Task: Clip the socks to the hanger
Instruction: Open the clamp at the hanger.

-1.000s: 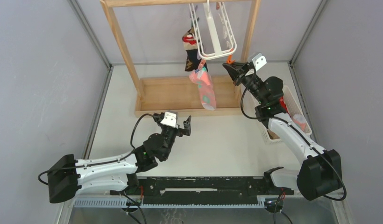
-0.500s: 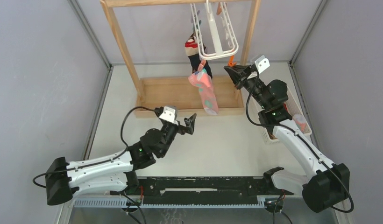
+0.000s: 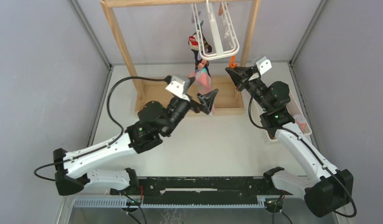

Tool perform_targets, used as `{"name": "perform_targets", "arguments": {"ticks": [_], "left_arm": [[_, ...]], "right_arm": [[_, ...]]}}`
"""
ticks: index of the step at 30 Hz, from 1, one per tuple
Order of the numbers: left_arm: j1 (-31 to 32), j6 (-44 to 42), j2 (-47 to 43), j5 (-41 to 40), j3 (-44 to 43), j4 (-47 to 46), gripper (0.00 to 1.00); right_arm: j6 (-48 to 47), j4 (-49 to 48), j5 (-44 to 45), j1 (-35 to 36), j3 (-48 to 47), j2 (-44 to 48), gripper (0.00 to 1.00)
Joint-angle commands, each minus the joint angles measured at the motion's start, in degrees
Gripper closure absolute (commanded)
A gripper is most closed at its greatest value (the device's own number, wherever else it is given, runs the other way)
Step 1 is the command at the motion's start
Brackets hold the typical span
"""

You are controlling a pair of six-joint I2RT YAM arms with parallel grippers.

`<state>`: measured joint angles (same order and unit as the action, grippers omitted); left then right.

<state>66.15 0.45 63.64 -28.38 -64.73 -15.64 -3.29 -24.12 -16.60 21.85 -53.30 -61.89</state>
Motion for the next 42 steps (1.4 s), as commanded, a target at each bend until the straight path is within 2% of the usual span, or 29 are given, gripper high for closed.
{"name": "perform_targets", "arguments": {"ticks": [1, 4, 8, 14, 20, 24, 29, 36, 42], "left_arm": [[0.21, -10.04, 6.03, 7.3, -7.94, 1.59, 0.01], [-0.95, -16.13, 7.94, 14.04, -8.26, -0.34, 0.0], [-5.4, -16.91, 9.52, 25.29, -9.31, 0.95, 0.01], [-10.04, -17.15, 11.68, 31.04, -11.85, -0.08, 0.01], [-12.58, -13.18, 14.13, 32.22, -16.72, -1.32, 0.0], [-14.55, -7.38, 17.03, 30.9, -21.28, -1.7, 0.0], [-15.0, -7.3, 20.03, 33.2, -24.82, -0.89, 0.0], [-15.0, -5.92, 23.26, 31.81, -28.07, -0.84, 0.0], [-14.99, -3.51, 23.79, 31.8, -28.36, -3.88, 0.1]], "right_arm": [[0.64, -0.29, -1.68, 0.23, -0.42, 2.61, 1.0], [0.64, -0.3, -3.48, 0.25, -0.44, 3.3, 1.0], [-0.37, 0.6, -5.41, 0.09, -0.46, 4.45, 1.0], [-0.31, 1.32, -8.33, -0.65, -0.43, 5.39, 1.0], [-0.41, 1.75, -9.69, -0.66, -0.49, 5.48, 1.0], [-0.39, 1.77, -10.23, -0.37, -0.47, 5.44, 1.0], [-0.67, 1.72, -10.49, -0.18, -0.43, 5.39, 1.0], [-0.49, 1.6, -11.14, 0.06, -0.44, 5.31, 1.0], [-0.61, 1.93, -11.26, 0.31, -0.46, 5.03, 1.0]]}}
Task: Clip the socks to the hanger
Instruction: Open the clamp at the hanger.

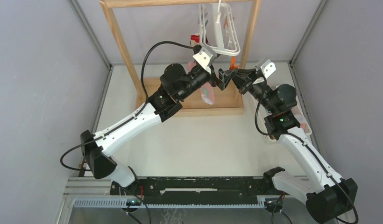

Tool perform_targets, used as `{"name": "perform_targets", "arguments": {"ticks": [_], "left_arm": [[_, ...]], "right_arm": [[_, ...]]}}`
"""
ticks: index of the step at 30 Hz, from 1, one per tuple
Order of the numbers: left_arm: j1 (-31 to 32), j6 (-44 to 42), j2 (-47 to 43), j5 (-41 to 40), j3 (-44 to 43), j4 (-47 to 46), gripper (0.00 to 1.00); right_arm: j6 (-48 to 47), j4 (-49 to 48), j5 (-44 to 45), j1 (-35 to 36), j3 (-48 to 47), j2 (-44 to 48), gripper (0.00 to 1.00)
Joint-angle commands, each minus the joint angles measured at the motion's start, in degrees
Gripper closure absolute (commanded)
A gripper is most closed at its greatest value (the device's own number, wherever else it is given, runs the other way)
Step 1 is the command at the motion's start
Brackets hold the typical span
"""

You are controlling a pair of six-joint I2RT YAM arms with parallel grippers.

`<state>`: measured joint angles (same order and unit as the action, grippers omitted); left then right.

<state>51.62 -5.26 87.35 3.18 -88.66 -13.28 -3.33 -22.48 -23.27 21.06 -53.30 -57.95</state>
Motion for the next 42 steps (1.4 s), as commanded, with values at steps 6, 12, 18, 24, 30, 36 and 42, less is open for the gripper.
{"name": "perform_targets", "arguments": {"ticks": [6, 12, 18, 24, 30, 36, 42], "left_arm": [[-0.46, 2.86, 1.19, 1.48, -4.96, -6.65, 0.2], [-0.39, 4.31, 1.68, 4.76, -3.67, -8.15, 0.22], [-0.37, 4.66, 1.86, 5.19, -3.19, -9.24, 0.27], [-0.37, 4.83, 2.95, 6.39, -3.79, -9.81, 0.35], [-0.37, 6.48, 3.65, 7.21, -3.71, -9.92, 0.47], [-0.38, 6.23, 2.98, 7.49, -3.3, -9.4, 0.82], [-0.37, 6.29, 1.8, 8.17, -1.89, -9.08, 1.0]], "right_arm": [[-0.7, 0.33, -4.76, 1.26, -0.48, 0.81, 1.0], [-0.64, 0.2, -4.83, 1.4, -0.41, 0.09, 1.0], [-0.57, 0.06, -5.19, 1.53, -0.41, -0.23, 1.0], [-0.73, 0.32, -5.1, 1.52, -0.41, 0.03, 1.0], [-0.66, 0.42, -5.27, 1.53, -0.45, 0.22, 1.0], [-0.66, 0.51, -5.25, 1.51, -0.42, 0.21, 1.0], [-0.62, 0.79, -5.28, 1.52, -0.49, 0.53, 1.0]]}}
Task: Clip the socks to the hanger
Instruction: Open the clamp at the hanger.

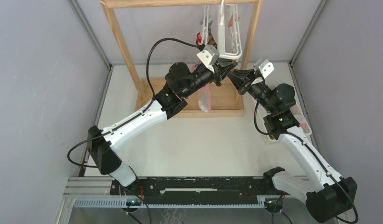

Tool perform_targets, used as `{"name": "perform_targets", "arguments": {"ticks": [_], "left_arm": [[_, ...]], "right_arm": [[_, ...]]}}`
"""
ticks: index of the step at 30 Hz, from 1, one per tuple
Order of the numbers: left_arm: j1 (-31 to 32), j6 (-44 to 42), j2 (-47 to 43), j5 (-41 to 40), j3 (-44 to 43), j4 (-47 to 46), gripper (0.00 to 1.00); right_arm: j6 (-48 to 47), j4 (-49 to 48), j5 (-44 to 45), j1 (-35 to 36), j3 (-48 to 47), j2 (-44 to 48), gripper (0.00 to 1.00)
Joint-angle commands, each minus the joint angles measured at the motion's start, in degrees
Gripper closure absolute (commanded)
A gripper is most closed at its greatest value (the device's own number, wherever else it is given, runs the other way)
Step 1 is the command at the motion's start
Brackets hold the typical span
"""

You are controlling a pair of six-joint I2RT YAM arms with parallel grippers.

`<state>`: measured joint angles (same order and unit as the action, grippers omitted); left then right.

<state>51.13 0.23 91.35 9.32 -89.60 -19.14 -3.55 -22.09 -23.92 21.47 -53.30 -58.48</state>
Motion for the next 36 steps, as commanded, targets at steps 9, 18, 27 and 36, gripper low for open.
{"name": "perform_targets", "arguments": {"ticks": [9, 18, 27, 36], "left_arm": [[0.11, 3.45, -4.17, -1.59, 1.76, -3.11, 1.0], [0.75, 7.47, -4.44, 0.57, 4.06, -4.71, 1.0], [2.86, 7.48, -3.77, 0.61, 4.85, -4.22, 1.0], [4.71, 6.02, -4.39, -0.52, 6.08, -2.94, 1.0]], "right_arm": [[-0.91, 1.8, -2.16, 1.06, -0.43, 2.17, 0.52], [-0.64, -0.09, -1.47, 1.44, -0.47, 2.58, 0.48], [-0.66, 0.13, -0.29, 1.57, -0.87, 2.48, 0.86], [-0.87, 1.29, 0.35, 1.79, -0.88, 2.81, 1.0]]}}
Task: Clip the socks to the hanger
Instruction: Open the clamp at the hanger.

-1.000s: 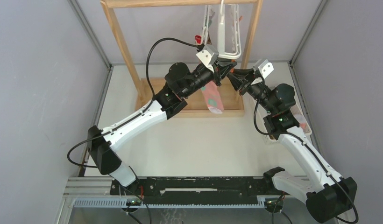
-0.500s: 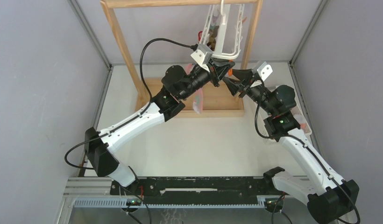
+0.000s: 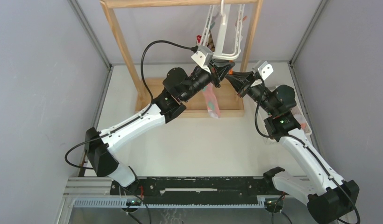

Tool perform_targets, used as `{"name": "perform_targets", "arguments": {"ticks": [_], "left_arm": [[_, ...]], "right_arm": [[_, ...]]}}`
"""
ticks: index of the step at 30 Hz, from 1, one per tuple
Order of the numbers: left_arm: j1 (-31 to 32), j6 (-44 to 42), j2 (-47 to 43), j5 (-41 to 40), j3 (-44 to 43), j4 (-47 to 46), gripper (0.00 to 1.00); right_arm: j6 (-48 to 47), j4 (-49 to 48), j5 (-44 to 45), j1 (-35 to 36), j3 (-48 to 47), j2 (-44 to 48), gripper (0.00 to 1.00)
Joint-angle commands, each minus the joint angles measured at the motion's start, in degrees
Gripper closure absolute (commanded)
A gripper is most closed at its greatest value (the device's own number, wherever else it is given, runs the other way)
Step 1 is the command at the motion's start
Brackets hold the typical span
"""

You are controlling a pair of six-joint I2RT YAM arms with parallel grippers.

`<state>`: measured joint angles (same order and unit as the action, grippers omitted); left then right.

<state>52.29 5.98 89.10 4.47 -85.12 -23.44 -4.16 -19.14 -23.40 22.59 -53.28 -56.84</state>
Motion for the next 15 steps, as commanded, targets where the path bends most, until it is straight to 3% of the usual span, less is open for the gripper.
{"name": "perform_targets", "arguments": {"ticks": [1, 3, 7, 15], "left_arm": [[3.72, 0.02, -2.05, 4.04, 1.86, 1.52, 1.0], [3.77, -0.36, -2.16, 3.83, 2.46, 1.55, 0.96], [3.95, -1.9, -2.35, 4.53, 3.19, 1.41, 0.74], [3.96, -4.17, -3.2, 7.28, 4.94, 1.23, 0.71]], "right_arm": [[-0.36, -1.36, -0.12, 0.65, -0.92, 1.47, 1.0], [-0.63, -0.82, 0.01, 0.62, -0.9, 2.17, 1.0], [-1.7, 0.63, -0.68, 0.67, -0.88, 2.91, 1.0], [-1.86, 1.31, -2.42, 0.41, -0.94, 3.35, 1.0]]}}
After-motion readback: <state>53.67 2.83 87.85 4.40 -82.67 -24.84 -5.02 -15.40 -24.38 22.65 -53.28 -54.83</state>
